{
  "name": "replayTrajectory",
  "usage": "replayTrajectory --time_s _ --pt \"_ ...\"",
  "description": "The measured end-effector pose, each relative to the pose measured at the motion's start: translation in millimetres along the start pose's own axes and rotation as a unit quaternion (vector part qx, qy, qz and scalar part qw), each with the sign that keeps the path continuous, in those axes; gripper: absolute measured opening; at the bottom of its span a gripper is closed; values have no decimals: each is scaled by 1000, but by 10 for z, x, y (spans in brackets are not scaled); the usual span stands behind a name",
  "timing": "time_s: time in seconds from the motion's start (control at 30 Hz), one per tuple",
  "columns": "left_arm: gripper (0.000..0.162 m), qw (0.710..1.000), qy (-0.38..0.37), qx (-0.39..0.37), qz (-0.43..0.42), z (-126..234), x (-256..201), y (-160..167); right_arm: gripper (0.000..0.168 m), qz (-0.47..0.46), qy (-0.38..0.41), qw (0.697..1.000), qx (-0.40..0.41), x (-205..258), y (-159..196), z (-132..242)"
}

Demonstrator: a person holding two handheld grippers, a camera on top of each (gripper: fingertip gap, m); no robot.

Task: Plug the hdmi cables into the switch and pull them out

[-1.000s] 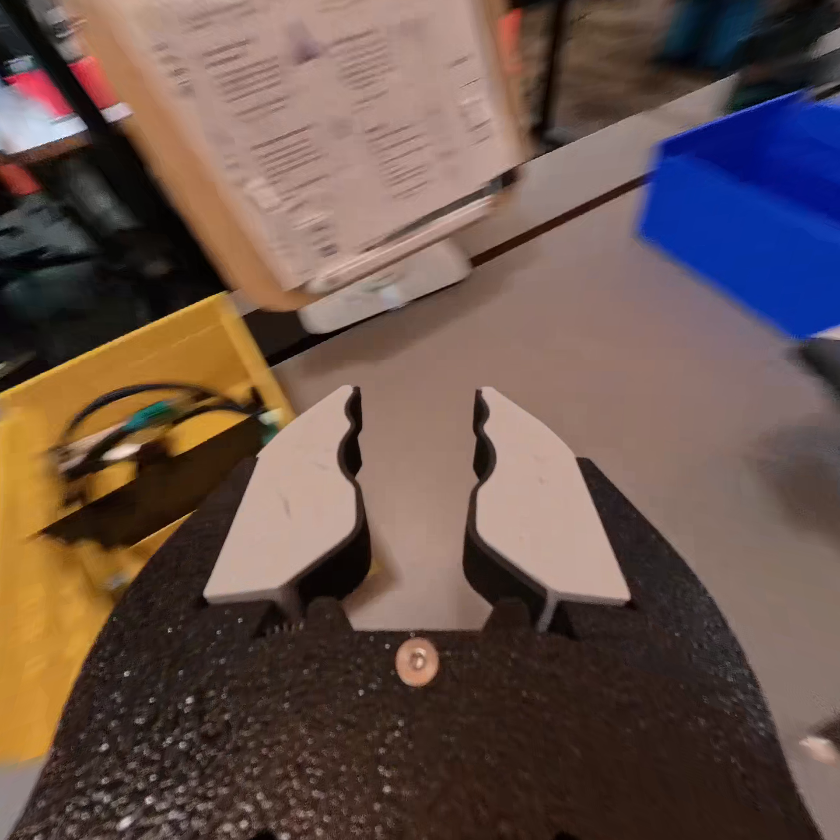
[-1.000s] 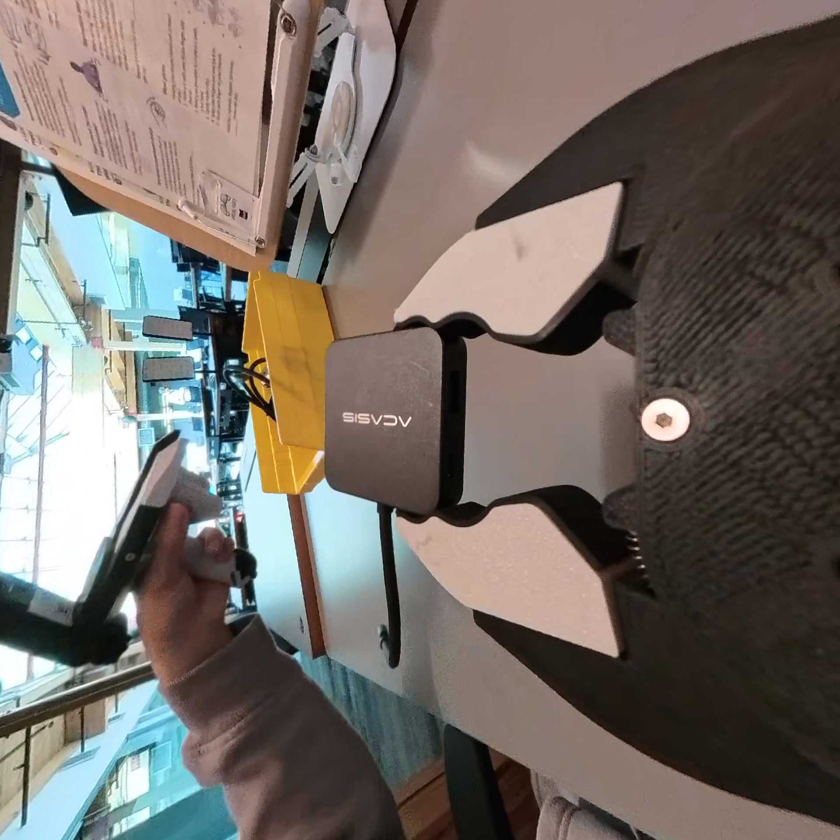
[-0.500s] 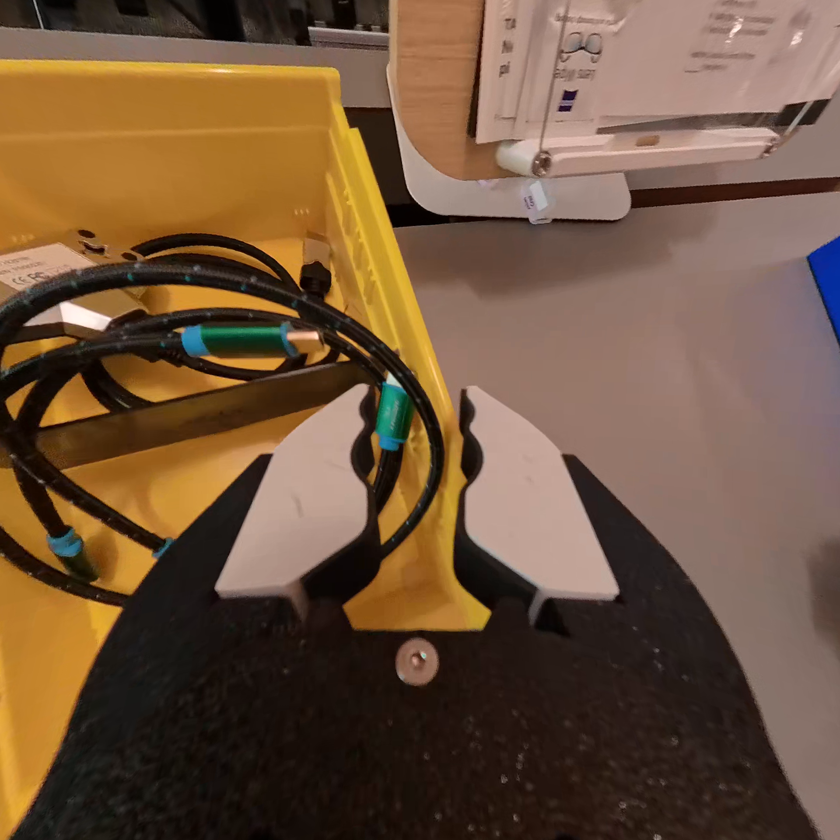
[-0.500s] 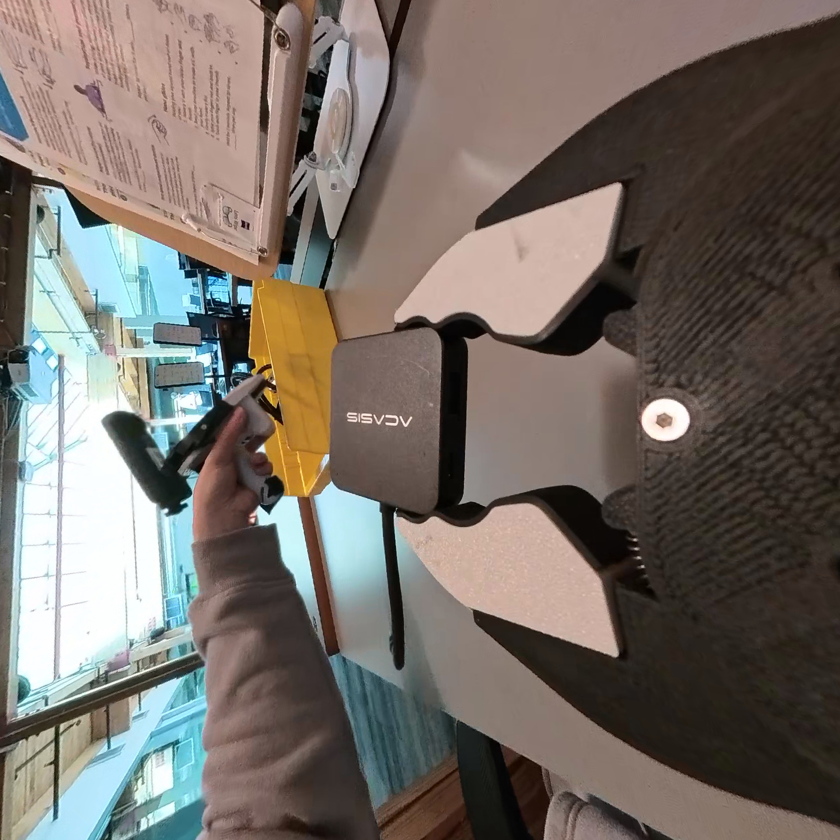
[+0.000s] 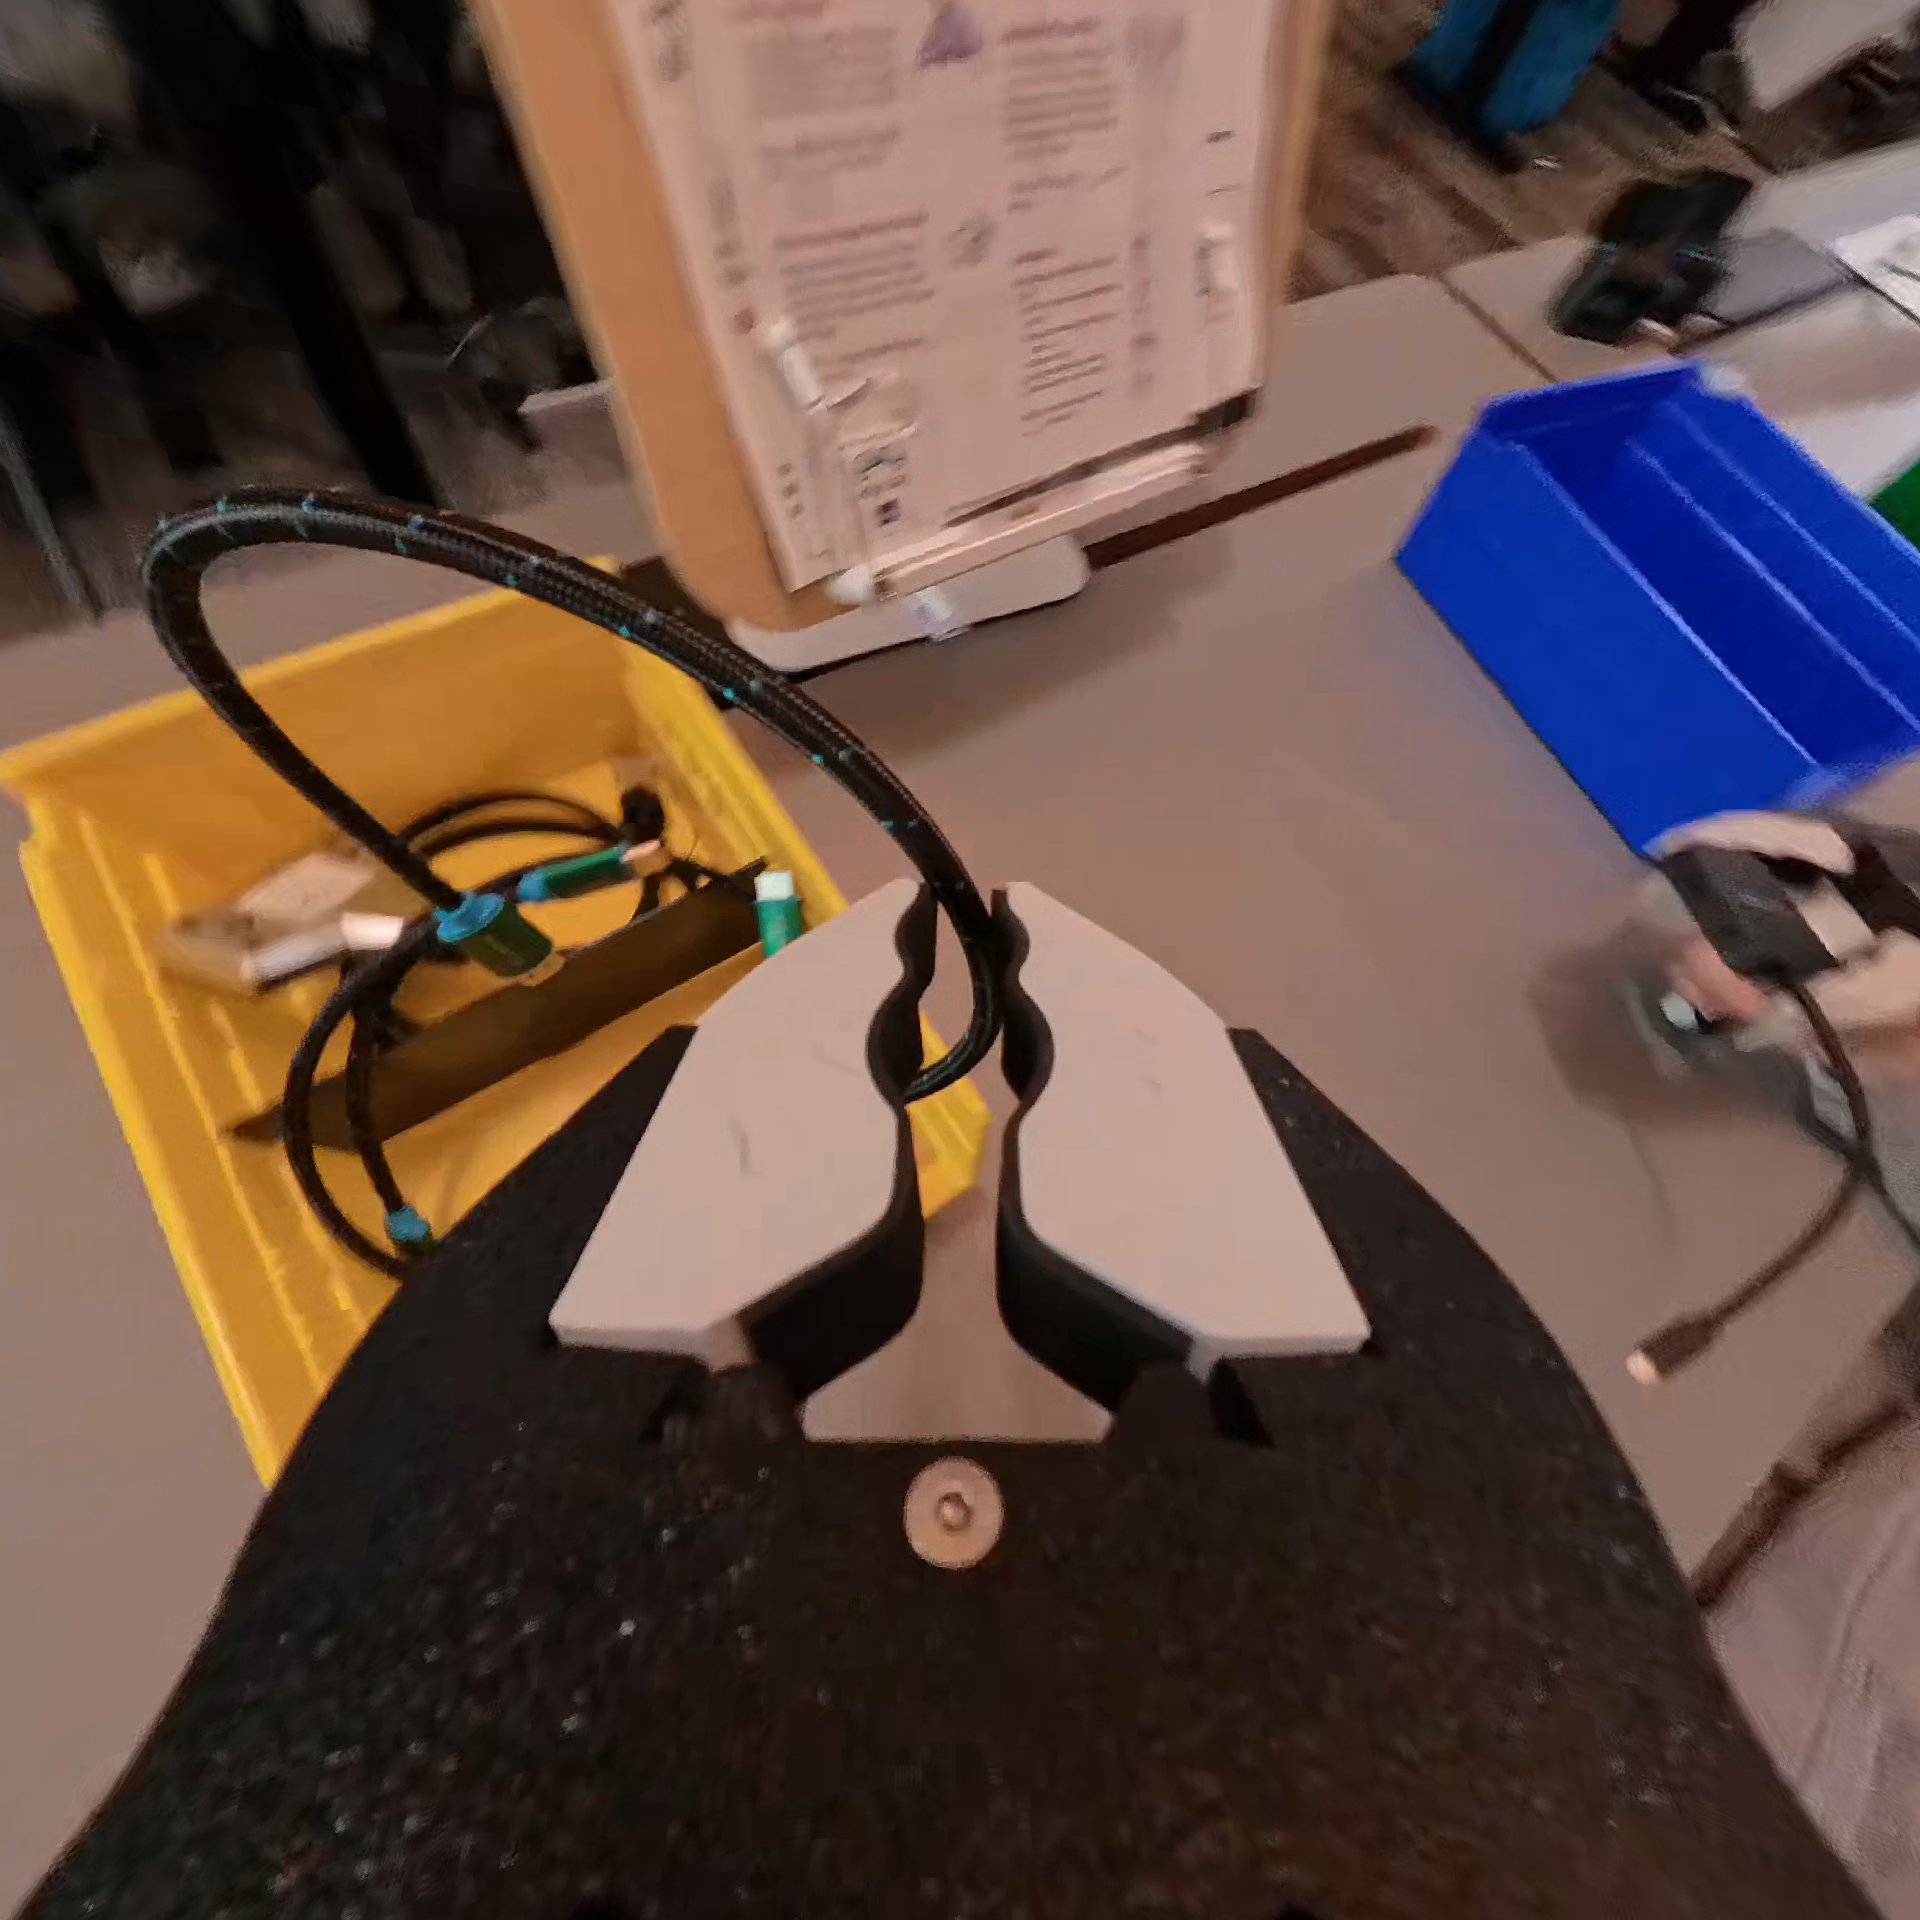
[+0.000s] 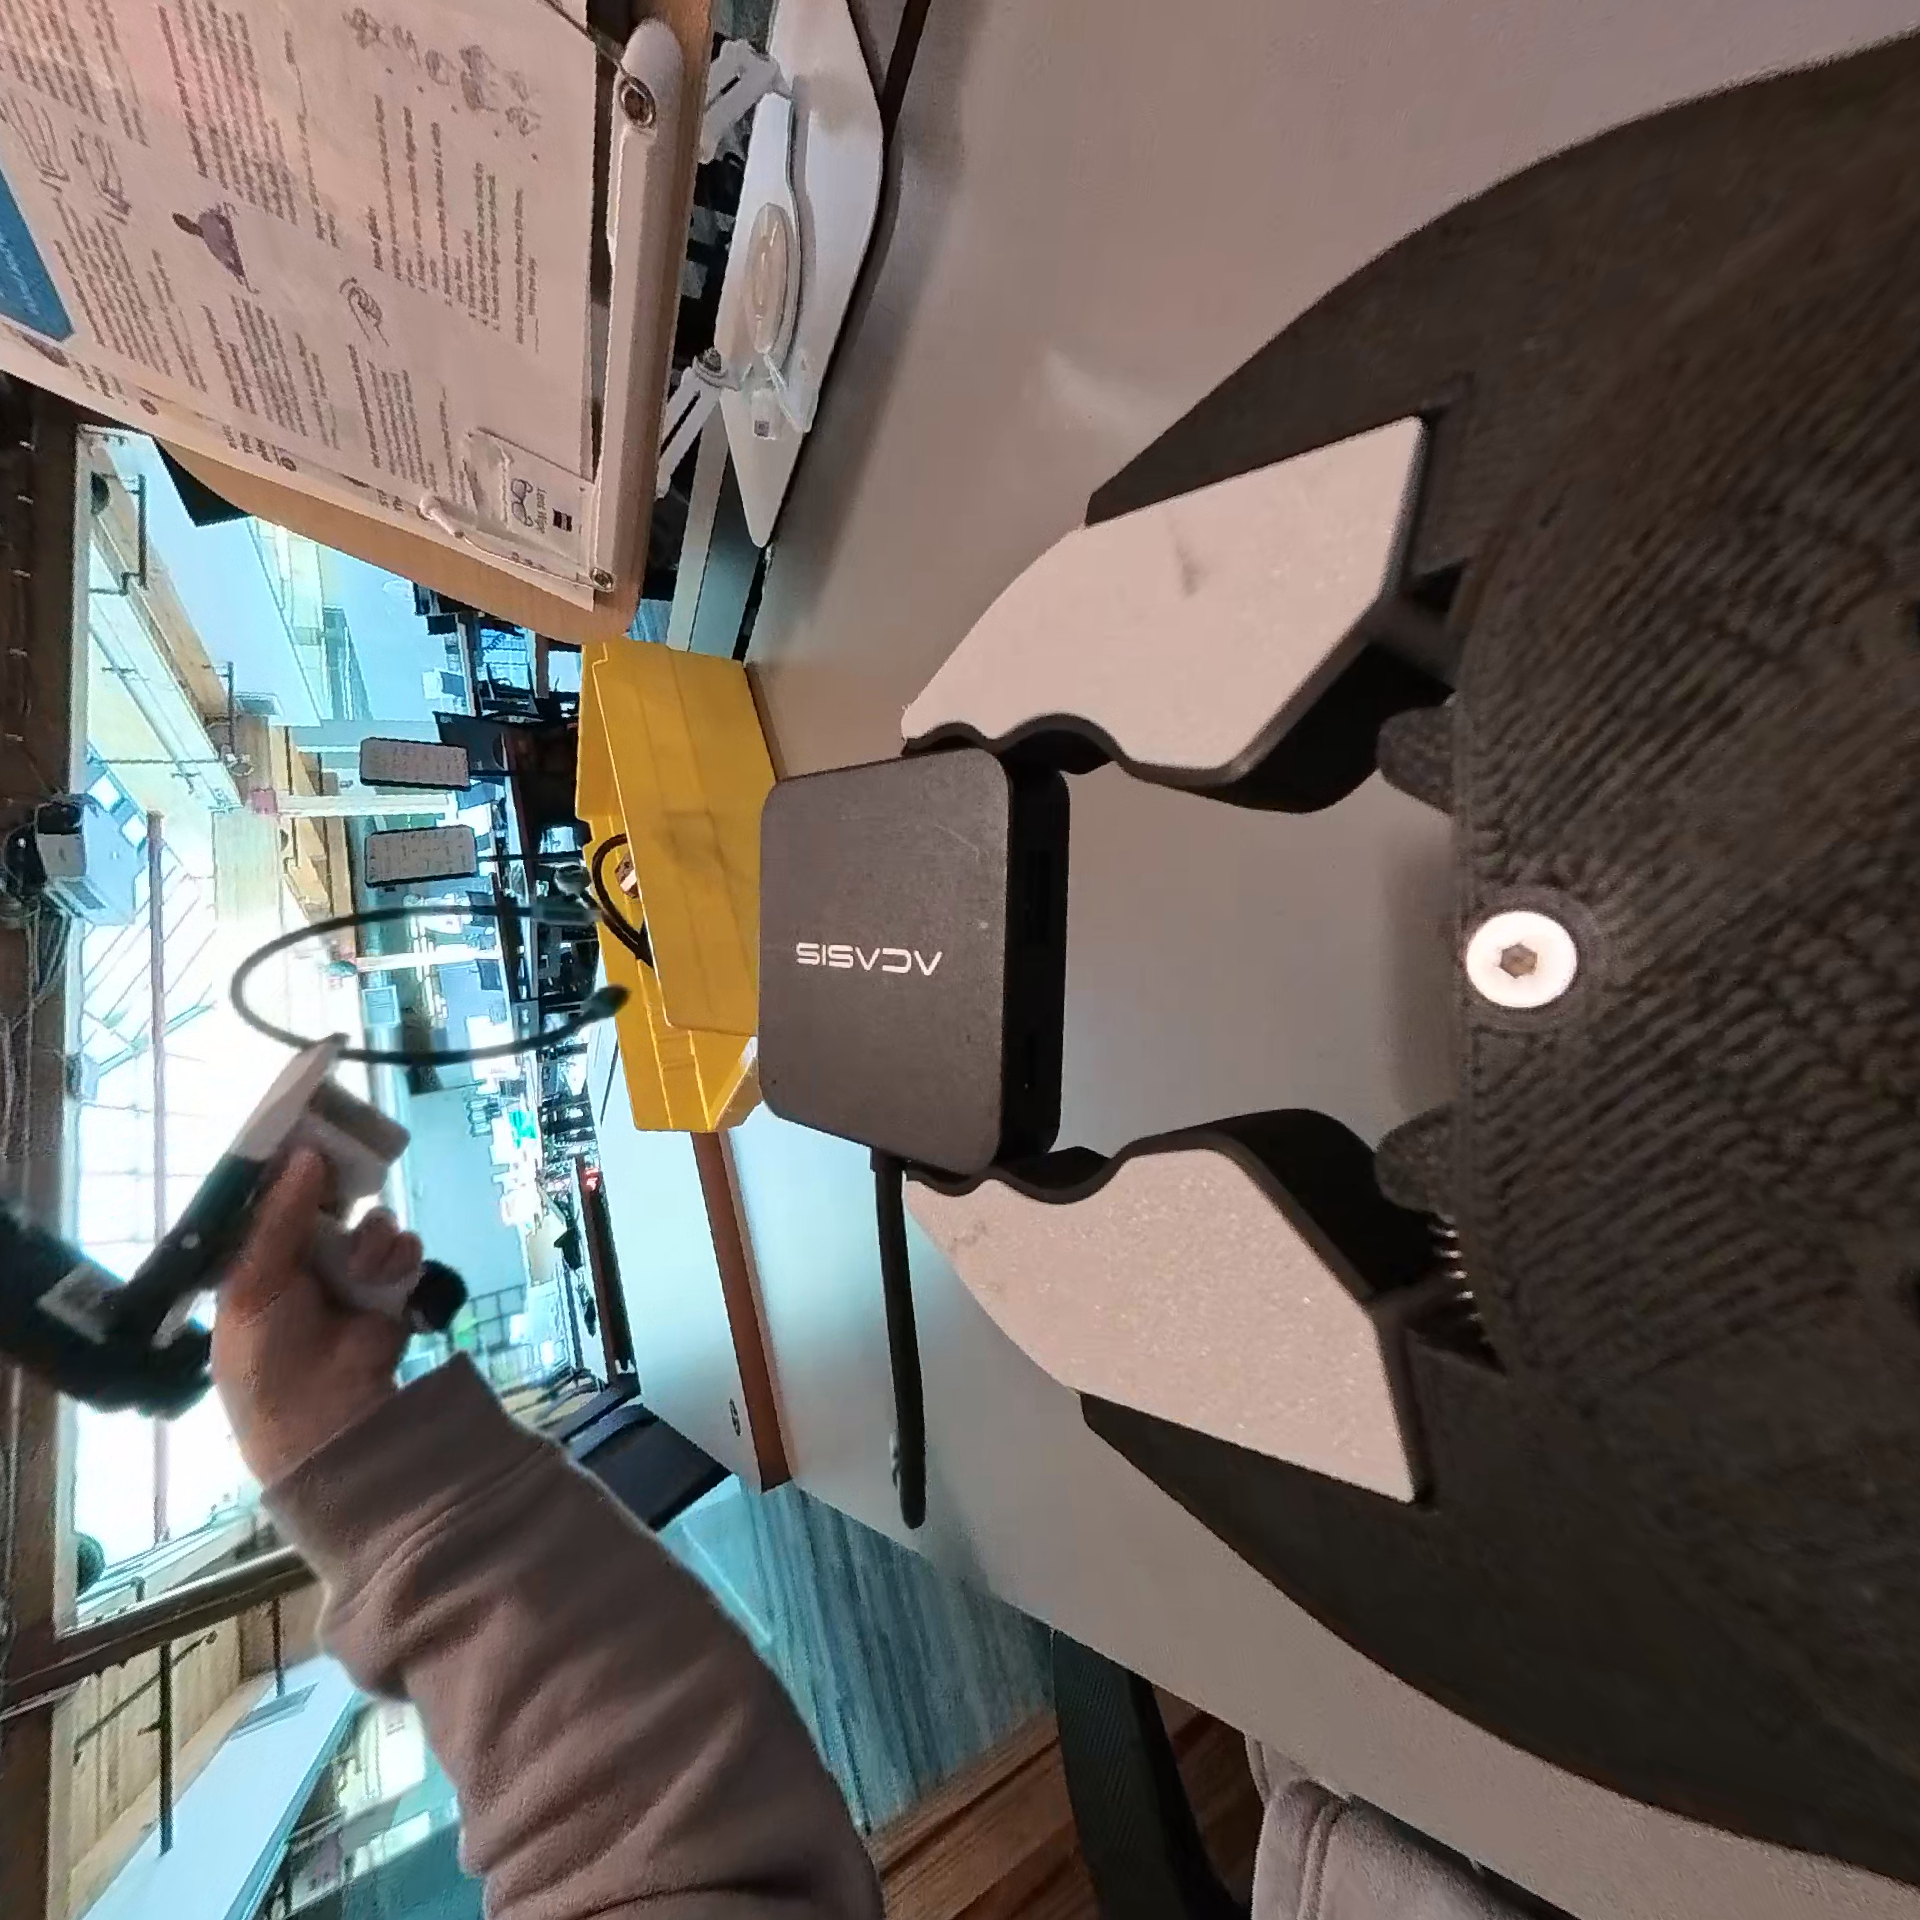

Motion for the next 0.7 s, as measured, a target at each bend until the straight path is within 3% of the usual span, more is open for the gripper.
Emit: replayTrajectory --time_s 0.1,0.2,0.3,0.43,0.57,0.7 --pt "8 986 52 -21 -159 188 -428 -33 72 -4 -7 1000 -15 3 -7 20" --pt "7 938 75 -14 -338 158 -920 82 73 7 -24 997 -68 35 -84 96" --pt "7 851 59 6 -522 -87 -1362 395 73 7 -38 989 -142 26 -162 256" --pt "5 736 20 92 -670 -670 -1643 1048 73 19 -76 973 -217 49 -243 478" --pt "6 709 77 108 -693 -1054 -1738 1652 73 48 -67 982 -172 57 -200 462" --pt "6 735 110 93 -662 -1160 -1736 1888 73 64 -61 989 -115 98 -139 300"
Point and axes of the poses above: each gripper's, where its closed fingertips meet, z back along the fingers, y out of its underside, x = y × z across the jaws, the point moved 9 cm from there along z, back along the fingers, and after that the axes turned 11 degrees about x, right-handed, at the moved point
